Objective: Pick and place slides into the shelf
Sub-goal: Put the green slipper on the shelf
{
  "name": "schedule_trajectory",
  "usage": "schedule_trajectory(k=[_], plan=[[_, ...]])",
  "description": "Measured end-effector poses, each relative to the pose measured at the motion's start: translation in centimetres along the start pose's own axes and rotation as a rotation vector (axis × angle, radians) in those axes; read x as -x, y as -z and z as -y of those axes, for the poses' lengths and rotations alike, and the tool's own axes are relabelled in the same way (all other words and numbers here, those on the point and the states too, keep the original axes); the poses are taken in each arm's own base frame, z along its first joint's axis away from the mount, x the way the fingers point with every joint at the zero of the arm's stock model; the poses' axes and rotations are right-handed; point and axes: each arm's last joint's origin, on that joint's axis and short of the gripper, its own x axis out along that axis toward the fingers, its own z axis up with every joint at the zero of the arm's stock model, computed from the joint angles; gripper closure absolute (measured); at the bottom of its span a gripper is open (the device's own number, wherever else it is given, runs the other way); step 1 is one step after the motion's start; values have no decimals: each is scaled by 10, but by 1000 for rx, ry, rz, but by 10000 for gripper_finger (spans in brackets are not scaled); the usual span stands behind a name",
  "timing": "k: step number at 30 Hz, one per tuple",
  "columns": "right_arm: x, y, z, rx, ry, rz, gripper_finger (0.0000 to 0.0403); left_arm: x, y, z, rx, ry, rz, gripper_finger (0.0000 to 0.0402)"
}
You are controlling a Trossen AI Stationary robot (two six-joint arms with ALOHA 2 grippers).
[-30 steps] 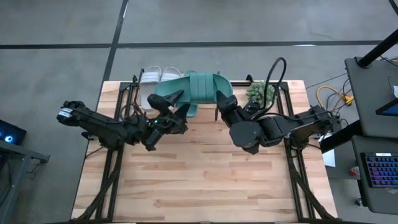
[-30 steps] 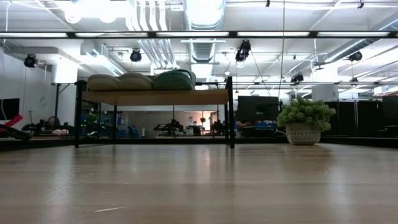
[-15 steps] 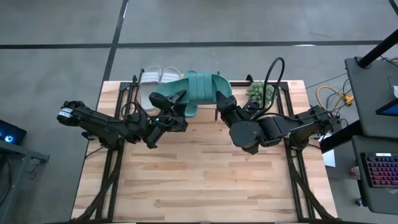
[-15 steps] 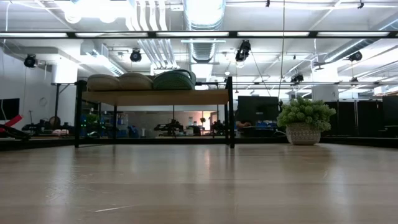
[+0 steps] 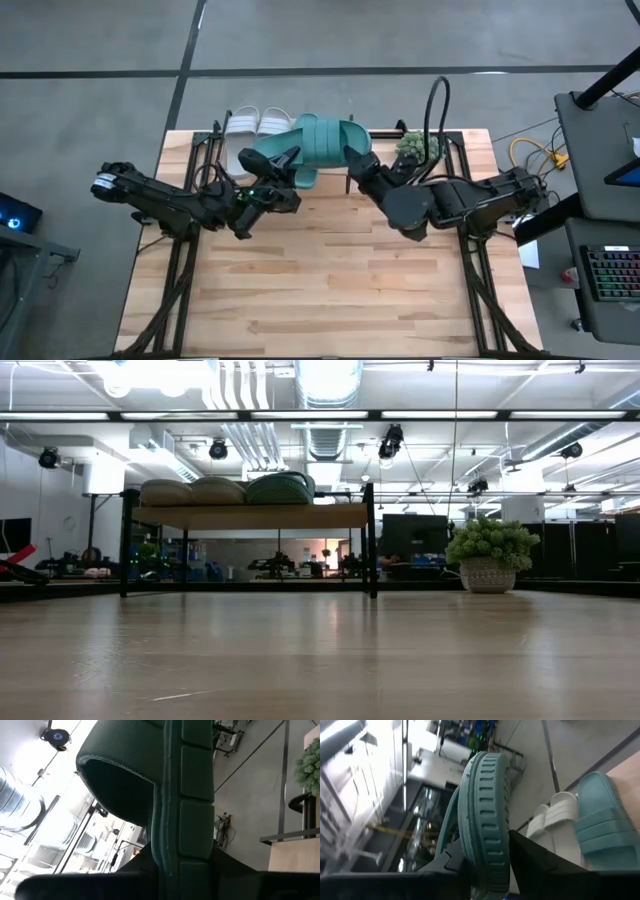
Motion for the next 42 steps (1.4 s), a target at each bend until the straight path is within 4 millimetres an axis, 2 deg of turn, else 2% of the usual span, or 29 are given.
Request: schedule_trajectory(k=[4, 8, 16, 23, 29, 32, 36, 42], plan=[[3, -10, -5, 37, -16, -60, 267, 0, 0, -1, 9, 0, 29, 352], [5, -19, -7, 65, -25, -130, 223, 1, -1, -4, 6, 1, 90, 352], [9, -31, 4, 127, 41, -245, 128, 2, -2, -2, -29, 6, 144, 352], [22, -63, 3, 131, 55, -333, 74, 9, 10, -9, -57, 35, 198, 352], [34, -99, -6, 109, 6, -395, 60, 26, 26, -15, -27, 132, 377, 352], [38, -107, -8, 92, -15, -479, 60, 33, 29, -22, 14, 154, 448, 352], [41, -108, -9, 68, -31, -600, 60, 36, 33, -26, 23, 157, 504, 352], [41, -93, -12, 30, -54, -783, 60, 40, 33, -20, -17, 182, 631, 352]])
